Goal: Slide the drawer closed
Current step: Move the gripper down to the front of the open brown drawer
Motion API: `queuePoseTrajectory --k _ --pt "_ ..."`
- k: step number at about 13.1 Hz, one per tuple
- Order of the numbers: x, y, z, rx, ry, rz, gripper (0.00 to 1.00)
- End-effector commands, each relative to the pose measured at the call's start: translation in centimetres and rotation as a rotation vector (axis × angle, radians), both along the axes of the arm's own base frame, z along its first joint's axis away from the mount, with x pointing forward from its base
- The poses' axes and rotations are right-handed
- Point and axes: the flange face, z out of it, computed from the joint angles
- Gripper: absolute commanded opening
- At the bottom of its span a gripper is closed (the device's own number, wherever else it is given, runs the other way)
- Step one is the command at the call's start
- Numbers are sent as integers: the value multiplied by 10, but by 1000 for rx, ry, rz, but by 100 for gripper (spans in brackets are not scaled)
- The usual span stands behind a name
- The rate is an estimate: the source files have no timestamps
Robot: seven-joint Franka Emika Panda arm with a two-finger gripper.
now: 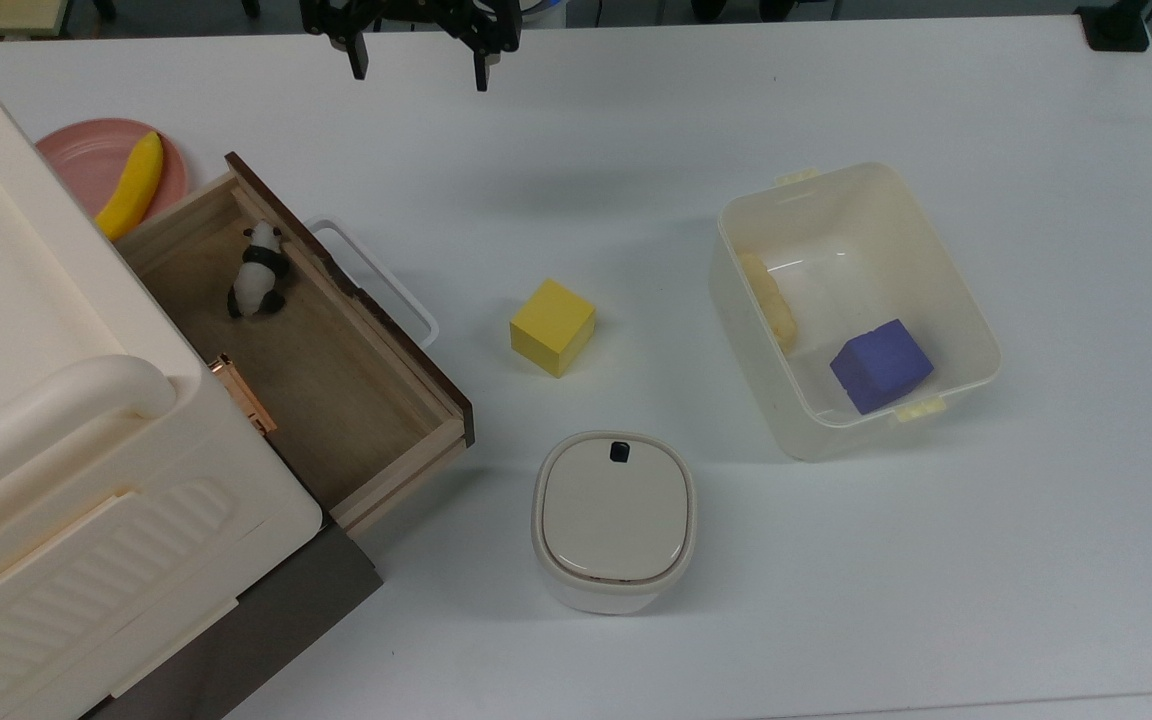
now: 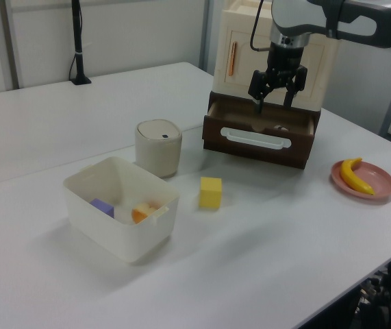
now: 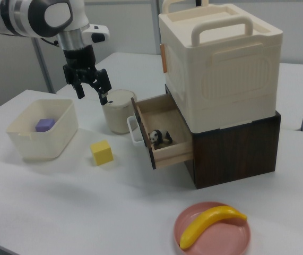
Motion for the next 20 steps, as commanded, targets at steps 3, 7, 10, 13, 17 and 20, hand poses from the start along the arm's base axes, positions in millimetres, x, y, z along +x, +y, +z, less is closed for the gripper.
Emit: queuePoseTrajectory --k 3,7,10,13,17,20 --pt "-13 -24 22 18 50 -17 100" --pt "-14 -25 31 20 55 -20 100" --pt "-11 -19 31 16 51 8 100" --pt "-5 -14 15 30 77 22 87" --pt "-4 -10 11 40 90 163 0" --pt "-4 -4 9 86 92 135 0"
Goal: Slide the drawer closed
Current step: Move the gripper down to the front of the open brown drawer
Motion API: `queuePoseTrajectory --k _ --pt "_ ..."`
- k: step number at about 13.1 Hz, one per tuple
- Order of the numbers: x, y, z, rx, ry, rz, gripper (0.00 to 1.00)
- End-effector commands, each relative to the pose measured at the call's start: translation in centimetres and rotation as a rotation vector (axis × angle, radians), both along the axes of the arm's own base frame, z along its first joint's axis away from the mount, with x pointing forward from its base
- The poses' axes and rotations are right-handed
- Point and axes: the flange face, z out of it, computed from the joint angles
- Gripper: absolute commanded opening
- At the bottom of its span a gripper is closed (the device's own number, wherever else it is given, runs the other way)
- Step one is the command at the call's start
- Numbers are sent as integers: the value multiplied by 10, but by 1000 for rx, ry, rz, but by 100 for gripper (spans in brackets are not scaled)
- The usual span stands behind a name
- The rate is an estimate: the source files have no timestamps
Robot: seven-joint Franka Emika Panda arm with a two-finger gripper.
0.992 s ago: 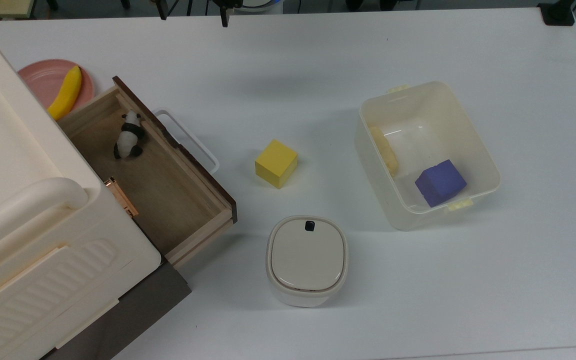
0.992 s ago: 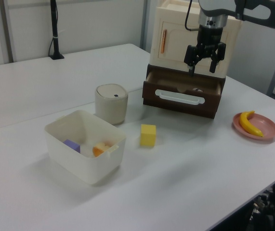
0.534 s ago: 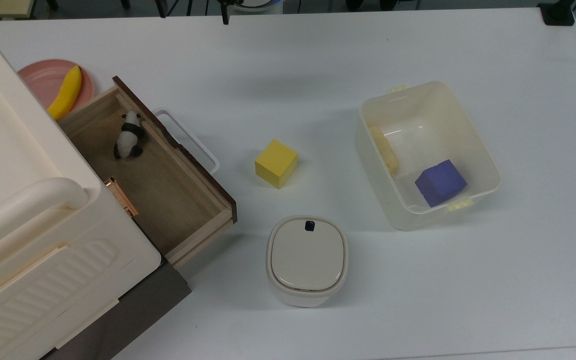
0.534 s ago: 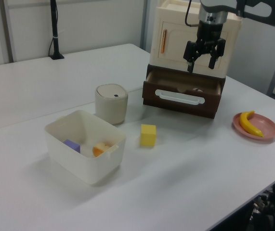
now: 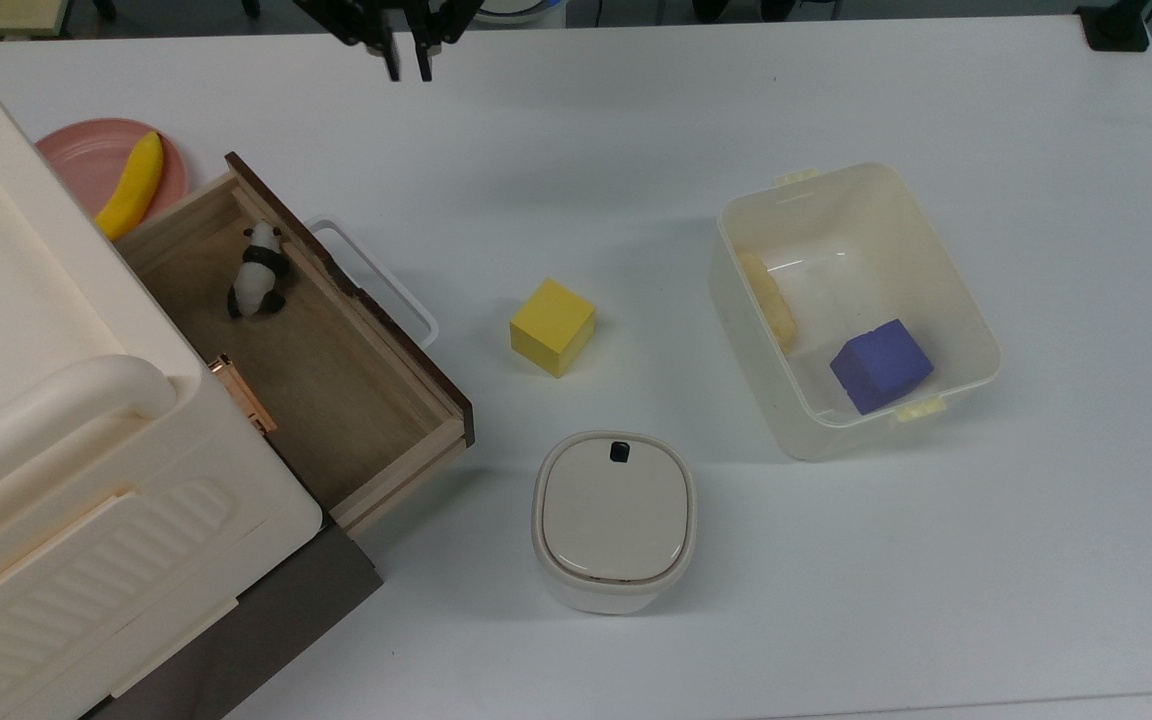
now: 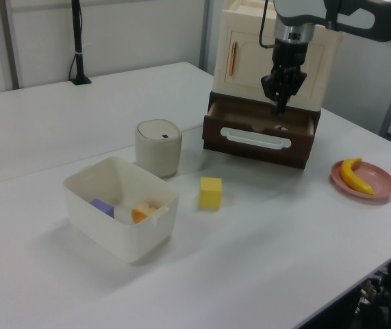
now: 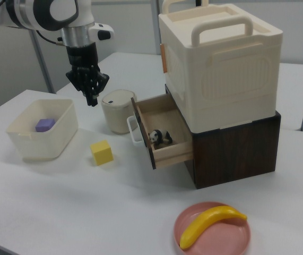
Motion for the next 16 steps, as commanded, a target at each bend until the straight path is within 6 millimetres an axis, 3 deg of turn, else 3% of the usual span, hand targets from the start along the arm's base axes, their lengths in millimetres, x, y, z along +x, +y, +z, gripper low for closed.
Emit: queuePoseTrajectory --k 1,4,5,7,9,12,16 --pt "-5 11 0 58 22 -52 0" --pt "12 34 -50 30 75 -424 0" --pt "16 44 -79 26 46 -526 0" --pt "24 43 -116 32 -19 -662 0" --pt "31 26 -133 35 -50 -755 0" --pt "37 -13 -132 45 -106 -836 0" --pt "53 -38 -152 47 -164 -883 0"
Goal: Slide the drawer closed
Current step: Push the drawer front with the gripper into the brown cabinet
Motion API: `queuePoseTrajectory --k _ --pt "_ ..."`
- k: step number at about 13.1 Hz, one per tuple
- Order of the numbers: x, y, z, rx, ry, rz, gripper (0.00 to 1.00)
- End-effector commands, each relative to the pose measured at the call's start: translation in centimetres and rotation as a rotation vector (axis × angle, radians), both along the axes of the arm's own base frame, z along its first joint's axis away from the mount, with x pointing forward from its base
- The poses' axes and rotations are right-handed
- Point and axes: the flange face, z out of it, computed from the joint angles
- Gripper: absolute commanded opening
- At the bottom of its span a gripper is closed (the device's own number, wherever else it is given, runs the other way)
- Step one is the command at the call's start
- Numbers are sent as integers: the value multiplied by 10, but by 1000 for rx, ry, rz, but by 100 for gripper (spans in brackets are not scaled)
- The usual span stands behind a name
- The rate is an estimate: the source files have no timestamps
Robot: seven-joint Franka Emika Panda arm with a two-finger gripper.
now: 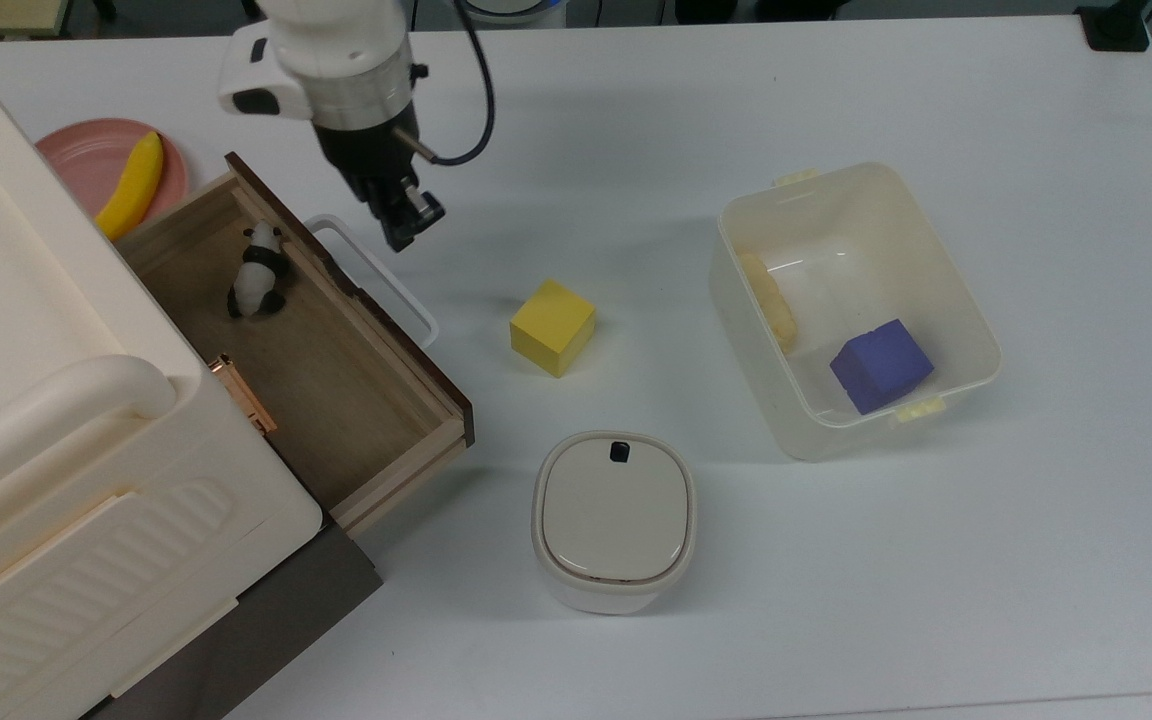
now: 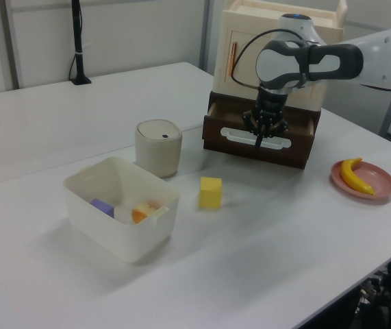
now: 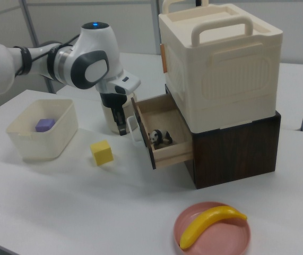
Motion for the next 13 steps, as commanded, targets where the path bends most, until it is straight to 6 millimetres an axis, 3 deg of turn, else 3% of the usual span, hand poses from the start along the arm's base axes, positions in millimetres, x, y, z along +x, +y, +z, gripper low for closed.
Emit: queuePoseTrajectory --k 1,13 --pt "9 -10 -20 -1 -38 -51 0" --pt "20 -66 9 -4 -220 -160 0"
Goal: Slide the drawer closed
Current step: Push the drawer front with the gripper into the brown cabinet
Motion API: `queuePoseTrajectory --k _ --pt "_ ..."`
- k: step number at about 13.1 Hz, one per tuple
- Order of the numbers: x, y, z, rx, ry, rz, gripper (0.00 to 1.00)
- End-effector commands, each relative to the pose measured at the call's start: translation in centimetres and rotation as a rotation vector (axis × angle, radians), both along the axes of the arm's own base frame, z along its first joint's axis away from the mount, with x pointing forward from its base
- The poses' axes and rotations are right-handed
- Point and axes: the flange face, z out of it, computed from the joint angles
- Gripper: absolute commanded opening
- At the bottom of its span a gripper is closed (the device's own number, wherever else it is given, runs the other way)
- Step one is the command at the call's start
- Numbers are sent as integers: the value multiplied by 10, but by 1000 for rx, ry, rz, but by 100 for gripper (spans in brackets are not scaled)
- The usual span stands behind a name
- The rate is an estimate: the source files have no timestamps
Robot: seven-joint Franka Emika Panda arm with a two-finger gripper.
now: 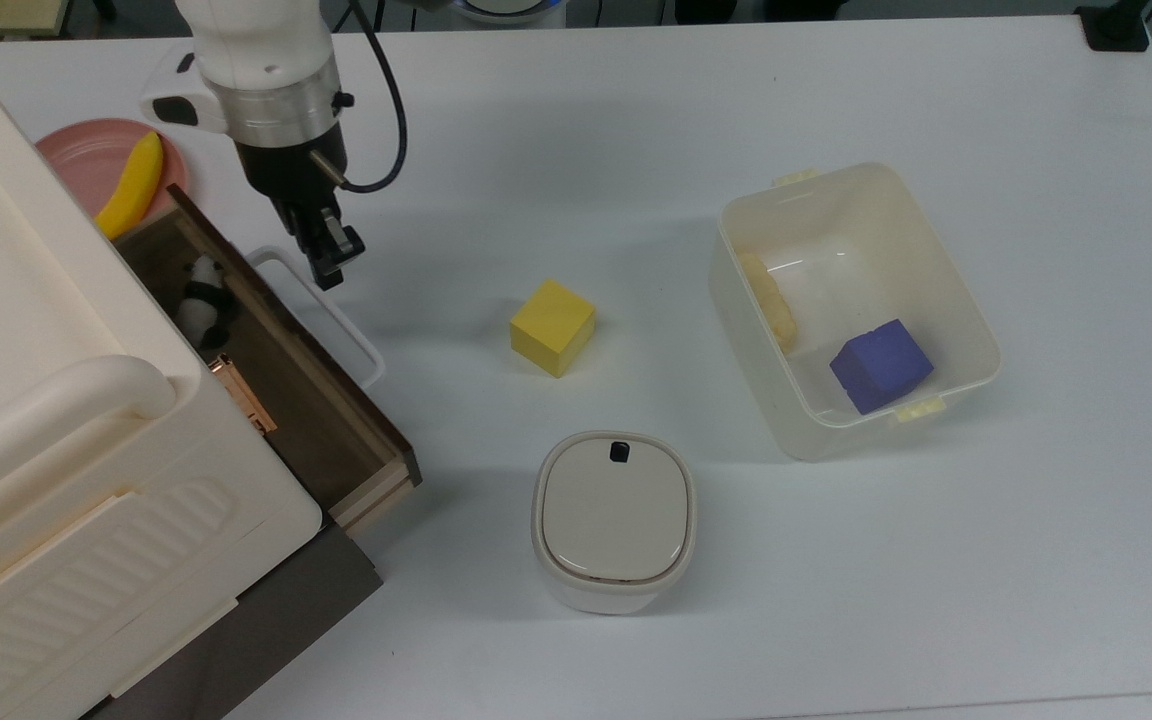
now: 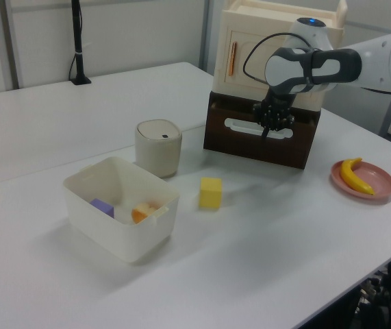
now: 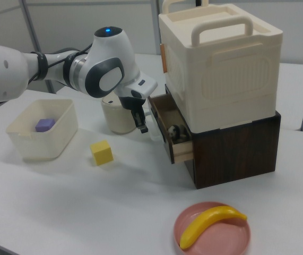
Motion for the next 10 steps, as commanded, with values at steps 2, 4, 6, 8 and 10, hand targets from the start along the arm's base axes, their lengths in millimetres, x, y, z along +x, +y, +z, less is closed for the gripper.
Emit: queuePoseTrajectory --k 2,4,6,8,10 --pt "6 -30 11 3 -116 -62 0" --pt "7 -44 -4 -14 -99 -63 0" --pt "7 -59 -5 -31 -128 -78 0" --pt "9 -55 -4 -34 -136 -60 0" --pt "9 -55 -3 -25 -140 -68 0"
